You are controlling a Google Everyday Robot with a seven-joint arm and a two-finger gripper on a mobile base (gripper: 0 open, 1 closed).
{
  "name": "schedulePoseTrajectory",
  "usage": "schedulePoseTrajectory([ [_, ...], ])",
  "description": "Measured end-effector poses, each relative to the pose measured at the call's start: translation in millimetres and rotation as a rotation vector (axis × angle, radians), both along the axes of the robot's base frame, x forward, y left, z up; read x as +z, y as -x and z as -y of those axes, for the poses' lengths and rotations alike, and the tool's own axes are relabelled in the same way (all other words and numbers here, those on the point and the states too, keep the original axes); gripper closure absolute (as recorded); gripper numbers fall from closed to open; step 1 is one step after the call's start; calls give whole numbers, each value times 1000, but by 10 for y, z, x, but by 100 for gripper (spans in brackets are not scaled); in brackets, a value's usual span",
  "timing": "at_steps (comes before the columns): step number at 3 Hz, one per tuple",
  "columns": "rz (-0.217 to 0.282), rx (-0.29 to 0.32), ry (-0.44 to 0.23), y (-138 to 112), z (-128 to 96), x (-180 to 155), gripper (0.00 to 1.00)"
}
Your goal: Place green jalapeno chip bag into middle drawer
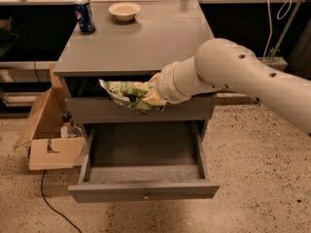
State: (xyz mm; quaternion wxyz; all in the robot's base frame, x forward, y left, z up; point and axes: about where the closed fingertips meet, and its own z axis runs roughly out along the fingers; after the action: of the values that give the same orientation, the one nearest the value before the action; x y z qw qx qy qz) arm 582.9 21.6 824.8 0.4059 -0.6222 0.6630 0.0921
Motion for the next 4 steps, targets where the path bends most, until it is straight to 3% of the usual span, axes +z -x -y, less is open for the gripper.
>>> schedulePoseTrajectory([
  [1, -5, 3, 1, -3, -12, -44, 100],
  [2, -87, 7, 37, 70, -92, -548, 100],
  [4, -224, 3, 26, 163, -324, -1790, 100],
])
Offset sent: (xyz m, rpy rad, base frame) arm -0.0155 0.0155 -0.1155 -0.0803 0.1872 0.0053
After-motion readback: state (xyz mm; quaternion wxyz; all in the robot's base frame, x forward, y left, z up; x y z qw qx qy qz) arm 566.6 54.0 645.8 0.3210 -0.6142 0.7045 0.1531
